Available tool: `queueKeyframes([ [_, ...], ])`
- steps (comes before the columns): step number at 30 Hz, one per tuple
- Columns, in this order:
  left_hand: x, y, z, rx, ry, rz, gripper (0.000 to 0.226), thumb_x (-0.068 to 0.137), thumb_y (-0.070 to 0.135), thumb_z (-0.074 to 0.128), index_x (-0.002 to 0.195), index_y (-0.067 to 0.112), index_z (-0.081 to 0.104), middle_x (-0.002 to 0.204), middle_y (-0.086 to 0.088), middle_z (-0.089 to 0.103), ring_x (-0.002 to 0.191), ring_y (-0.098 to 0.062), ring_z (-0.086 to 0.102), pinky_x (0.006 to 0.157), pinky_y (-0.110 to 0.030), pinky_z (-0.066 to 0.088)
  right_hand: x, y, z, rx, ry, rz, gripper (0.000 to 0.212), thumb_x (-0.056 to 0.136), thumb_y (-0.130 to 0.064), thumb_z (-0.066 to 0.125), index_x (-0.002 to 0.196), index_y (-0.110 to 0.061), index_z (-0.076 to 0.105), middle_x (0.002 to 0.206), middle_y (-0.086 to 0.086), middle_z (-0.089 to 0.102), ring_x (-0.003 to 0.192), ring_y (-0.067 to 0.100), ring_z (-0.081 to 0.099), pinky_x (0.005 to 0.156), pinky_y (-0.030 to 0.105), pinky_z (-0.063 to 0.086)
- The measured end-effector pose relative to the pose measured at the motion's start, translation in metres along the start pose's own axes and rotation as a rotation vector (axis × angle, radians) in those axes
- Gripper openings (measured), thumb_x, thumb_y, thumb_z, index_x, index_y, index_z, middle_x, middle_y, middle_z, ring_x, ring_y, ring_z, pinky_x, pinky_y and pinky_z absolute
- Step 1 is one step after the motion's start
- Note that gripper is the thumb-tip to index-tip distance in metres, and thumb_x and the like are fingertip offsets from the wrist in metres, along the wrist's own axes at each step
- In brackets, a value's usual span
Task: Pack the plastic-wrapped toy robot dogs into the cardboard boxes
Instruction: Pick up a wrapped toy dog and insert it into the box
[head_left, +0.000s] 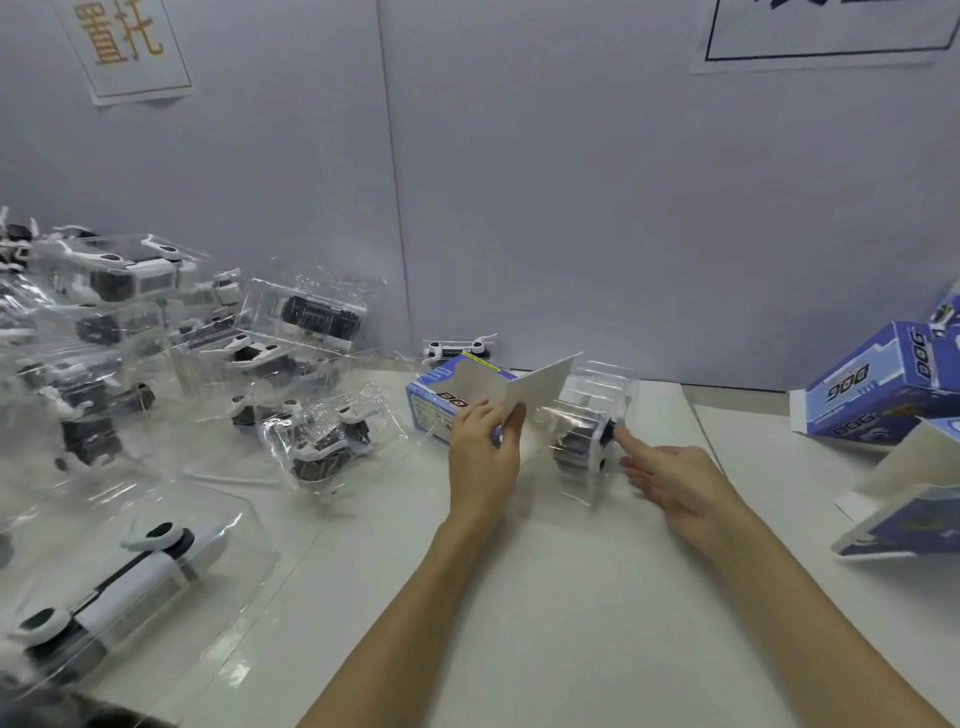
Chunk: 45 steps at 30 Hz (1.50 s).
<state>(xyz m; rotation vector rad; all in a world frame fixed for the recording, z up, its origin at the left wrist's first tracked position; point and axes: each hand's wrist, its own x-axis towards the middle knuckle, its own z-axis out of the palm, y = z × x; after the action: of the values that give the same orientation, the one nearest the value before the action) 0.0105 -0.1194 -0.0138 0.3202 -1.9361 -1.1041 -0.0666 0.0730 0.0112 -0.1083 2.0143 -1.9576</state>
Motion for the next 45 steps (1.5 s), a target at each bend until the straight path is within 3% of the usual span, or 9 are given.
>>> queueKeyframes([
  [3, -0.001, 0.002, 0.006, -0.009, 0.013, 0.008, 0.022, 0.104, 0.025, 0.063, 0.114, 0.015, 0.08, 0.109, 0.011, 0.07, 0.12, -0.01, 0.046, 0.095, -0.001, 0.028, -0.01, 0.007, 0.019, -0.063, -0.004, -0.056, 0.029, 0.091, -0.034, 0.078, 0.097, -0.006, 0.073, 0.098, 0.008, 0.069, 0.091, 0.019, 0.06, 0.093, 0.038, 0.05],
  [6, 0.001, 0.002, 0.008, -0.002, 0.016, 0.009, 0.023, 0.104, 0.025, 0.063, 0.117, 0.015, 0.079, 0.113, 0.009, 0.071, 0.122, -0.011, 0.046, 0.096, -0.002, 0.027, -0.014, 0.006, 0.028, -0.011, 0.039, -0.063, 0.056, 0.089, -0.04, 0.08, 0.135, -0.014, 0.062, 0.135, 0.01, 0.061, 0.124, 0.025, 0.06, 0.113, 0.046, 0.047],
  [13, -0.001, 0.007, 0.006, -0.074, -0.061, -0.025, 0.022, 0.102, 0.029, 0.065, 0.091, 0.017, 0.079, 0.093, 0.016, 0.065, 0.118, -0.024, 0.053, 0.096, -0.013, 0.036, -0.015, 0.001, 0.023, 0.318, -0.027, -0.027, 0.054, 0.094, -0.004, 0.069, 0.125, -0.042, 0.045, 0.085, 0.006, 0.074, 0.05, 0.012, 0.066, 0.048, 0.029, 0.054],
  [16, 0.004, 0.017, -0.002, -0.116, -0.012, -0.084, 0.037, 0.104, 0.03, 0.063, 0.068, 0.023, 0.059, 0.079, 0.001, 0.057, 0.103, -0.035, 0.055, 0.088, -0.04, 0.042, -0.011, -0.013, -0.011, 0.008, 0.07, -0.216, 0.057, 0.096, -0.007, 0.065, 0.135, -0.042, 0.043, 0.109, 0.011, 0.073, 0.075, 0.019, 0.071, 0.072, 0.036, 0.06],
  [20, 0.008, 0.023, -0.007, -0.155, -0.026, -0.046, 0.053, 0.106, 0.029, 0.06, 0.056, 0.025, 0.043, 0.061, 0.012, 0.045, 0.071, -0.02, 0.041, 0.069, -0.031, 0.029, -0.016, -0.024, -0.067, -0.252, -0.154, -0.223, 0.05, 0.1, -0.019, 0.067, 0.144, -0.032, 0.047, 0.117, 0.022, 0.072, 0.109, 0.033, 0.071, 0.102, 0.053, 0.054],
  [26, 0.005, 0.019, -0.006, -0.097, -0.127, -0.058, 0.054, 0.102, 0.047, 0.056, 0.088, -0.004, 0.067, 0.091, -0.012, 0.065, 0.106, -0.025, 0.054, 0.095, -0.044, 0.046, -0.031, -0.026, -0.061, -0.6, -0.44, -0.246, 0.067, 0.079, -0.033, 0.086, 0.133, -0.061, 0.059, 0.102, -0.004, 0.063, 0.076, 0.007, 0.059, 0.074, 0.013, 0.046],
  [34, 0.001, 0.012, -0.013, 0.06, -0.27, 0.251, 0.039, 0.101, 0.046, 0.058, 0.082, 0.015, 0.072, 0.081, 0.021, 0.066, 0.094, -0.007, 0.058, 0.08, -0.026, 0.045, -0.026, -0.02, -0.055, -0.705, -0.238, -0.324, 0.06, 0.082, -0.034, 0.081, 0.134, -0.054, 0.058, 0.106, -0.008, 0.065, 0.071, -0.007, 0.06, 0.076, 0.017, 0.049],
  [39, -0.007, 0.017, -0.001, 0.071, -0.312, 0.359, 0.034, 0.1, 0.04, 0.056, 0.109, 0.018, 0.081, 0.111, 0.033, 0.067, 0.109, 0.01, 0.06, 0.083, -0.007, 0.042, -0.025, -0.017, -0.057, -0.649, -0.174, -0.286, 0.049, 0.08, -0.032, 0.083, 0.123, -0.046, 0.065, 0.095, -0.01, 0.072, 0.068, -0.003, 0.064, 0.07, 0.021, 0.051],
  [45, -0.007, 0.014, -0.004, 0.188, -0.287, 0.362, 0.029, 0.105, 0.036, 0.057, 0.111, 0.019, 0.08, 0.114, 0.011, 0.076, 0.111, -0.017, 0.068, 0.089, -0.051, 0.054, -0.018, -0.012, -0.059, -0.614, 0.039, -0.285, 0.033, 0.084, -0.011, 0.069, 0.104, -0.036, 0.074, 0.083, -0.006, 0.075, 0.075, 0.007, 0.065, 0.058, 0.017, 0.045],
])
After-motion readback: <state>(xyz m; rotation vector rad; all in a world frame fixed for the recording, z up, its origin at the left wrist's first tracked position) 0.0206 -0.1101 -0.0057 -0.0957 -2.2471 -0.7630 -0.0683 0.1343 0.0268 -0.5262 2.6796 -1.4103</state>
